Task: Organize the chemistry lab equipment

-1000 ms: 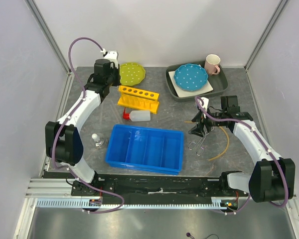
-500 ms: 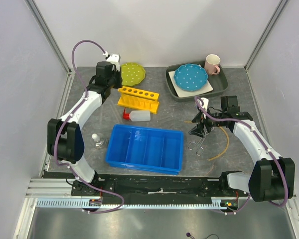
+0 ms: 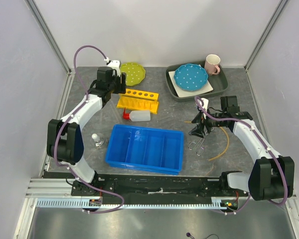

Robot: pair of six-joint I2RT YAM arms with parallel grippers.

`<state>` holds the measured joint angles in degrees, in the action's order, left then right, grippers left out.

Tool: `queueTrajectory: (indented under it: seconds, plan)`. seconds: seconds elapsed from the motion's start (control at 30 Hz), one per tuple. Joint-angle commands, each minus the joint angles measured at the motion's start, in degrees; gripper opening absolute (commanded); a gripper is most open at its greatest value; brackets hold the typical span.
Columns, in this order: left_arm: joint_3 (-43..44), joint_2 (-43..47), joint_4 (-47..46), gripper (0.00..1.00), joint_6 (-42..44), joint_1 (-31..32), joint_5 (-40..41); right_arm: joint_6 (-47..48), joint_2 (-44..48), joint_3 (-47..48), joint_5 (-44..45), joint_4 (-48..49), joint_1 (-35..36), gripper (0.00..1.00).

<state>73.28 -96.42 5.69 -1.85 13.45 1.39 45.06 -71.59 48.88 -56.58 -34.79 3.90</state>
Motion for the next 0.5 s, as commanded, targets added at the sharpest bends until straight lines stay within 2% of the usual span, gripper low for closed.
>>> queueTrajectory:
  seconds: [0.0, 0.1, 0.27, 0.33, 0.47]
  plan:
    - [0.37, 5.45, -0.95, 0.81, -0.17, -0.36, 2.56, 3.80, -0.04, 1.22, -2.66, -0.98, -0.47, 0.75]
    - [0.99, 8.61, 1.67, 0.89, -0.44, -0.44, 3.35, 4.34, 0.05, 1.21, -1.70, -1.42, -0.74, 0.75]
    - [0.21, 17.38, 6.16, 0.94, 0.17, -0.53, 1.70, 2.67, -0.91, 3.40, 0.41, -2.83, -0.74, 0.75]
    - [-2.77, 20.90, 7.31, 0.96, 0.44, -0.53, 1.34, 3.01, -2.23, 6.39, 2.17, -6.23, -0.65, 0.75]
    - [-12.25, 33.36, 8.45, 1.00, -1.13, -0.62, 0.64, 3.10, -5.74, 13.15, 7.35, -11.35, -0.74, 0.75]
